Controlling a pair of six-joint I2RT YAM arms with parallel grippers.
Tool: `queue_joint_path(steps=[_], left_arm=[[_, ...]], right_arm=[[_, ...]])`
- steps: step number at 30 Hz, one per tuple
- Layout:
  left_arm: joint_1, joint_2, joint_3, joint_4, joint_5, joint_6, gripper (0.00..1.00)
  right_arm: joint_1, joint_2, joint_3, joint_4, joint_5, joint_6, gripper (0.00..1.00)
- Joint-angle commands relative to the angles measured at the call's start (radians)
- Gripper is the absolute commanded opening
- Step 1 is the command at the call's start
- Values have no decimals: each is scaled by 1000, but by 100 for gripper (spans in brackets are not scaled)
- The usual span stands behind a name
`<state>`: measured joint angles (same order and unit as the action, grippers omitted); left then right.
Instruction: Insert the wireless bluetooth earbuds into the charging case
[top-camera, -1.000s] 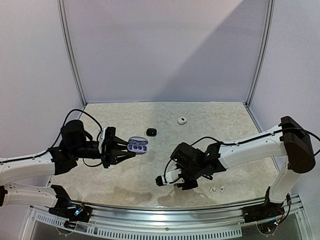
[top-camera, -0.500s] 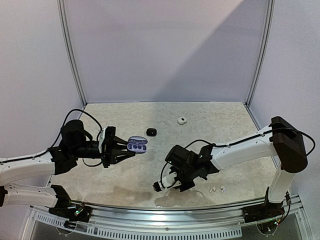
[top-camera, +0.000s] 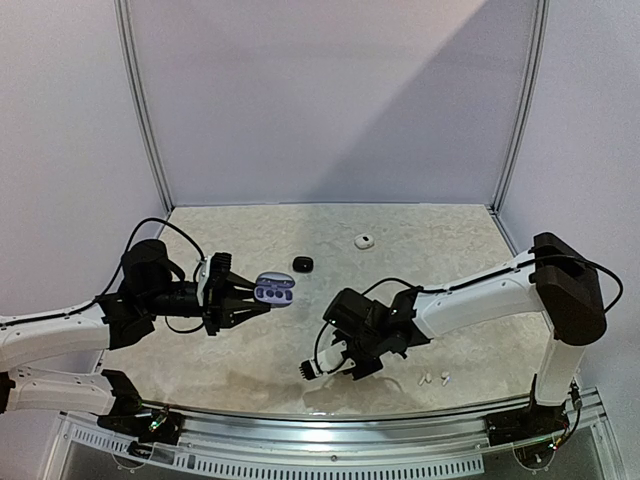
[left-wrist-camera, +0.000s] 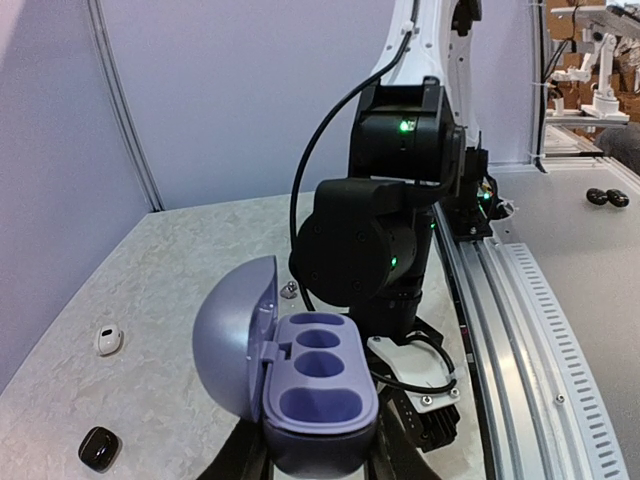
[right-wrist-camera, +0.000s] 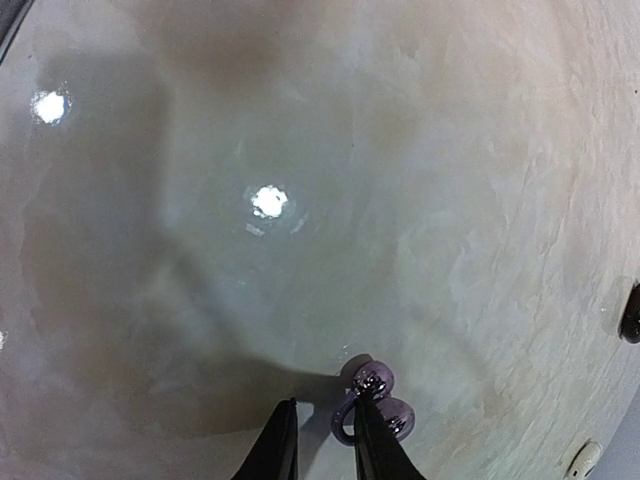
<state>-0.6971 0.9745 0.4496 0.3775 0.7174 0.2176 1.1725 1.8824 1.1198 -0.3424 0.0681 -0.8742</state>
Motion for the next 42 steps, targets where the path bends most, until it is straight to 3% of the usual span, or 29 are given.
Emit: queue_joint_path(steps=[1,18,29,42], left_arm=[[10,-7,-4,-14,-3,11,0],[11,-9,-5,-15,-3,12,0],[15,-9,-6,-18,-1,14,0],[15,-10,-3,-38,-2,18,0]], right_arm=[[-3,27,32,11,29,-9,21],[-40,47,69,-1,37,-64,12],[-46,34,104,-46,-2,-82,17],[-87,-68,12,-76,-2,-188,21]])
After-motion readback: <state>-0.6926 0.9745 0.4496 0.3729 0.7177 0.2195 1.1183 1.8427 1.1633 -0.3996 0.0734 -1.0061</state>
